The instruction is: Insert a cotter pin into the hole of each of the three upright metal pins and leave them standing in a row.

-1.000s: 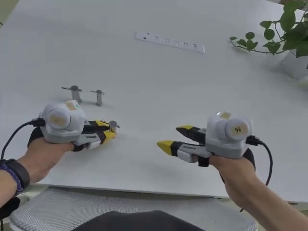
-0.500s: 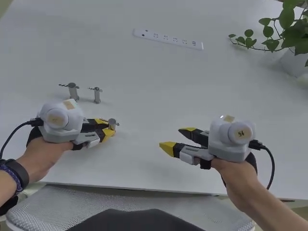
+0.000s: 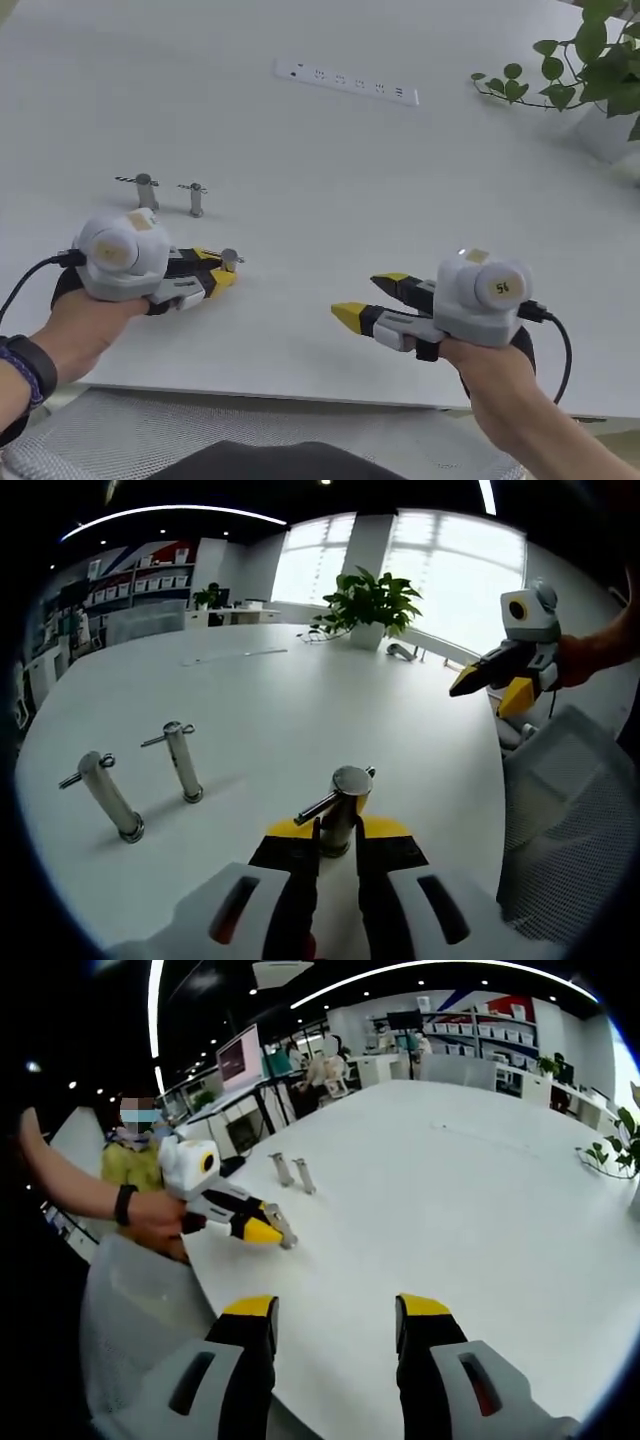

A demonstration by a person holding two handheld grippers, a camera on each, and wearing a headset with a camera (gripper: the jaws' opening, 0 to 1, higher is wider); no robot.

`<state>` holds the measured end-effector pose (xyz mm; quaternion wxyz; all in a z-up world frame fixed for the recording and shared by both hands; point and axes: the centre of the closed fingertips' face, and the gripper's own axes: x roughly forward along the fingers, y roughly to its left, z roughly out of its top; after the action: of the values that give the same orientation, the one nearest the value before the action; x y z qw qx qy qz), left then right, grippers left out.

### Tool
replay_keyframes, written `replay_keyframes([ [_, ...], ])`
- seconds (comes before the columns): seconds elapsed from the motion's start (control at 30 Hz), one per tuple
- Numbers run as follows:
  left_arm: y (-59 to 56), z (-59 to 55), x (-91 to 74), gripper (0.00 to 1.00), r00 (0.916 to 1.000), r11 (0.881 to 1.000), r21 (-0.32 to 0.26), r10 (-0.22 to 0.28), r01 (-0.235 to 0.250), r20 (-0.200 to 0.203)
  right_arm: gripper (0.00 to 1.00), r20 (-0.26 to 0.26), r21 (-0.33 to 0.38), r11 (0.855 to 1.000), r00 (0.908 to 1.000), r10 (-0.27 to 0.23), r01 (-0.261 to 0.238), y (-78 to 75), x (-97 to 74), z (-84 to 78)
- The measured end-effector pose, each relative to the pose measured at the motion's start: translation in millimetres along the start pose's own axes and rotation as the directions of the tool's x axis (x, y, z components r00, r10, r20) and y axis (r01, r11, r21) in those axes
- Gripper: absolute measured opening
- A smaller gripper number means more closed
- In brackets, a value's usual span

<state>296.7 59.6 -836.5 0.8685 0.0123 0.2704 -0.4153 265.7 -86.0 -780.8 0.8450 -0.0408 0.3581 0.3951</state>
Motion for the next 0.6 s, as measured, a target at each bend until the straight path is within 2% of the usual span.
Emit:
replay_keyframes([
  [0.03, 1.4, 2.5, -0.4, 0.11, 0.9999, 1.0, 0.004, 0.012, -0.012, 0.012, 0.49, 0.001, 0.0, 1.0, 1.0, -0.001, 0.001, -0.2, -0.3, 0.0],
  [0.07, 1.5, 3.1, -0.6, 0.11, 0.9999, 1.0, -0.01, 0.01, -0.009, 0.014, 0.49, 0.002, 0.002, 1.0, 1.0, 0.0, 0.0, -0.1, -0.5, -0.1],
  [0.17, -0.2, 3.4, 0.5, 0.11, 0.9999, 1.0, -0.003, 0.005, -0.005, 0.012, 0.49, 0.003, 0.004, 1.0, 1.0, 0.001, -0.001, -0.5, -0.5, -1.0],
  [0.4, -3.0, 3.8, 2.7, 0.1, 0.9999, 0.999, 0.049, 0.015, -0.014, -0.006, 0.49, 0.0, 0.009, 1.0, 1.0, 0.001, -0.001, -1.1, -1.3, -3.7],
  [0.6, -1.9, 4.5, 3.8, 0.1, 0.9997, 0.998, 0.053, 0.024, -0.023, -0.012, 0.49, 0.001, 0.016, 1.0, 1.0, -0.005, 0.005, -3.0, -2.4, -5.4],
])
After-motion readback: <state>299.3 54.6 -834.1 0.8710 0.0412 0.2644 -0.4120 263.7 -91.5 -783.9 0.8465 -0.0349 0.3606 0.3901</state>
